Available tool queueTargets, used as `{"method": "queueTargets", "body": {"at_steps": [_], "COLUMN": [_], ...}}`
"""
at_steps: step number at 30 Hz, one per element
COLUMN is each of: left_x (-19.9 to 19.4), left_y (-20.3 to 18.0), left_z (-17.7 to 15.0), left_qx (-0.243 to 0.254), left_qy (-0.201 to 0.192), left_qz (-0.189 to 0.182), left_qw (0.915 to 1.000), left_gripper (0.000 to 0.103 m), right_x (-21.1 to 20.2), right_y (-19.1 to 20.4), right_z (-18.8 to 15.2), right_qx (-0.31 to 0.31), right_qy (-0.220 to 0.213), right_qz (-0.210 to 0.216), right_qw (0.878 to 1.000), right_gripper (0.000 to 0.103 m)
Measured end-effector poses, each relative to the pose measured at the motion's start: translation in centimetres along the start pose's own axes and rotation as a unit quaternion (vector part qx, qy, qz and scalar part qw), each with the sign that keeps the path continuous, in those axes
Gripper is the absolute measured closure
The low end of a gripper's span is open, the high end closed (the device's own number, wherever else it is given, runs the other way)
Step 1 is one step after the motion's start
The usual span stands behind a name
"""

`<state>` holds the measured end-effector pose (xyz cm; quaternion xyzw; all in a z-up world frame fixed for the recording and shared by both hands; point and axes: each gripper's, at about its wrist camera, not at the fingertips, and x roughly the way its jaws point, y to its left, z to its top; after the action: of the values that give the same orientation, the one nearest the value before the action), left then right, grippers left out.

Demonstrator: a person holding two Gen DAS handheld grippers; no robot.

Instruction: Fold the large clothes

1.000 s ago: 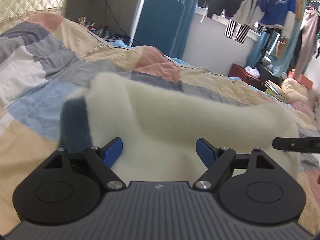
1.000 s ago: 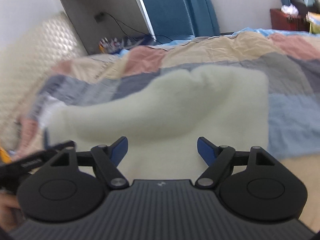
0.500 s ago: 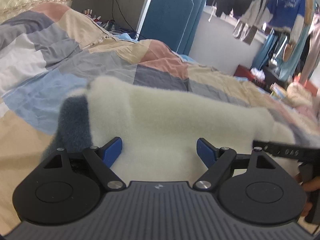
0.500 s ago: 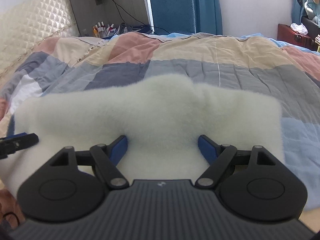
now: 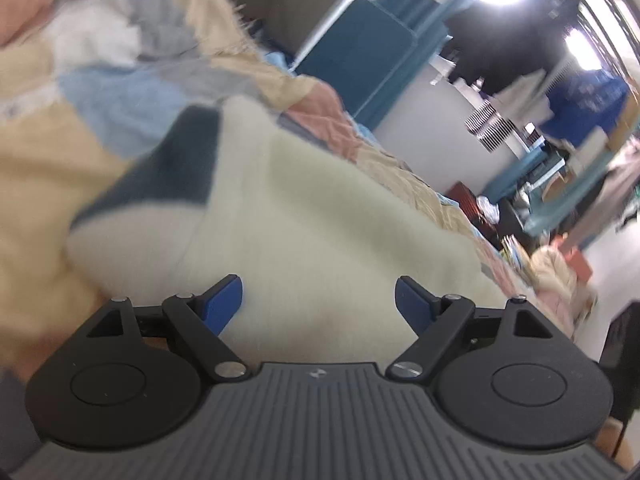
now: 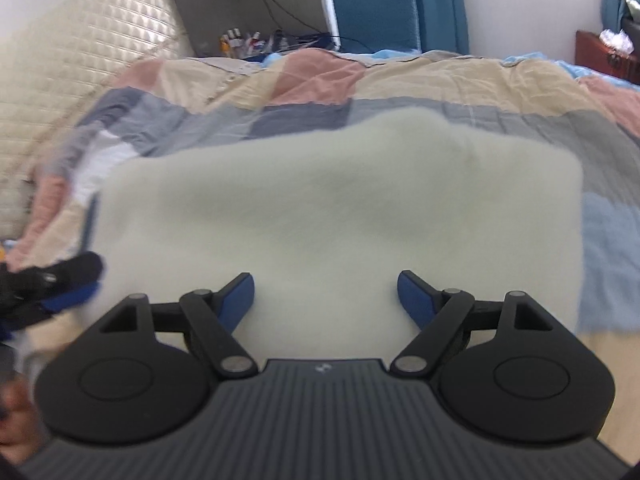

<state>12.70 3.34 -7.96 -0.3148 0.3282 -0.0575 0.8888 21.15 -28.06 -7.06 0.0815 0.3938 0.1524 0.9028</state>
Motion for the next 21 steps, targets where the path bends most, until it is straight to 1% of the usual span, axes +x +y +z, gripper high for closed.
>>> {"method": "queueTargets", "body": {"at_steps": [3,5,7,10,11,13,14,16,18,21], "left_x": [-0.9,-1.0,-0.5,0.7,1.0,1.3,1.3,1.1,1.2,1.9], "left_y": [0.6,1.5,2.5,4.1,4.5,5.1,5.2,5.4,5.9,6.7], "left_z": [-1.0,-1.7,-2.6,-3.3,-3.4,-3.3,-3.1,-2.7,-2.5,-2.4], "left_qx": [-0.050,-0.092,-0.129,-0.180,-0.194,-0.204,-0.200,-0.194,-0.202,-0.216], "left_qy": [0.021,0.041,0.065,0.094,0.097,0.088,0.081,0.061,0.053,0.058], "left_qz": [-0.014,-0.023,-0.023,-0.036,-0.038,-0.041,-0.032,0.006,0.002,-0.008], "left_qw": [0.9984,0.9947,0.9893,0.9785,0.9755,0.9742,0.9759,0.9792,0.9780,0.9747], "left_gripper": [0.016,0.016,0.016,0.016,0.017,0.017,0.017,0.017,0.017,0.017], "right_x": [-1.5,-2.3,-2.7,-2.8,-2.7,-2.1,-1.7,-0.9,-0.2,0.5], "right_y": [0.0,-0.3,-0.8,-1.6,-1.7,-1.9,-1.9,-1.7,-1.5,-1.3], "right_z": [-0.7,-1.4,-2.1,-3.1,-3.4,-4.0,-4.2,-4.4,-4.4,-4.4], "right_qx": [0.032,0.058,0.094,0.149,0.164,0.192,0.199,0.208,0.214,0.225], "right_qy": [0.005,0.004,0.011,0.022,0.025,0.037,0.045,0.058,0.066,0.072], "right_qz": [0.030,0.050,0.071,0.108,0.117,0.130,0.133,0.134,0.137,0.138], "right_qw": [0.999,0.997,0.993,0.983,0.979,0.972,0.970,0.967,0.965,0.962], "right_gripper": [0.024,0.024,0.023,0.022,0.022,0.022,0.022,0.022,0.022,0.022]}}
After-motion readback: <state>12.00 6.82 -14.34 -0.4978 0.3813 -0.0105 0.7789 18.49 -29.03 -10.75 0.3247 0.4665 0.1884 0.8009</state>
